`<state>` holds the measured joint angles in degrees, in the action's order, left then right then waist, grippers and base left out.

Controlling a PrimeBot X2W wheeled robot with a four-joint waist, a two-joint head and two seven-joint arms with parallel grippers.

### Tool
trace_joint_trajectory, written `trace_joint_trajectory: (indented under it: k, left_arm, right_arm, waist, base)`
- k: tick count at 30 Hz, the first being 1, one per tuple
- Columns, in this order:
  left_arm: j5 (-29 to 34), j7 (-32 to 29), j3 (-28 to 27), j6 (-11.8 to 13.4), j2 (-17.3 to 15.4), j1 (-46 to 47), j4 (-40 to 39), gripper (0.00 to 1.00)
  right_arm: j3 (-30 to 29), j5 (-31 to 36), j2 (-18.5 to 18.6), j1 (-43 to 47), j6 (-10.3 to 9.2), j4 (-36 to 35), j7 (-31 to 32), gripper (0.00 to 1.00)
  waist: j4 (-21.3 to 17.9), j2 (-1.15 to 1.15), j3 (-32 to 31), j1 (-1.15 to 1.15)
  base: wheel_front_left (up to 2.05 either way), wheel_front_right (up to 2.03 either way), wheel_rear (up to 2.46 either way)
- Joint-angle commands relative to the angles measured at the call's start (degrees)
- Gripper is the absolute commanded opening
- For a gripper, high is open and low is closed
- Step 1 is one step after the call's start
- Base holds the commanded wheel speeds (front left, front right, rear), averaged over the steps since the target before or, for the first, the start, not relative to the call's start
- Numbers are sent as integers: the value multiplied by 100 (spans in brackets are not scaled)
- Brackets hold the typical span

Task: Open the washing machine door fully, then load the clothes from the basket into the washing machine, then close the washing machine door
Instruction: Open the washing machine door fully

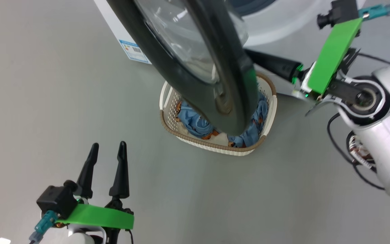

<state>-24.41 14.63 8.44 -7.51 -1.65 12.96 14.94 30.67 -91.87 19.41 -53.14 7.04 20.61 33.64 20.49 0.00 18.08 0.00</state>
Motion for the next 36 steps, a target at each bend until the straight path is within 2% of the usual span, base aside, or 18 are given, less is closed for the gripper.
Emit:
trace_joint_trajectory:
  k: [1,36]
  left_arm:
    - [90,37,-213,2,-122,-49,-86,100]
    - [90,37,-24,2,-122,-330,-29,100]
  right_arm:
    - [51,-33,-181,173,45,-217,67,0]
    - [41,62,-1065,989,45,-276,298,0]
  waist:
    - [21,0,-116,0]
    - [688,0,-726,0]
  base:
    - [0,0,0]
    - [0,0,0]
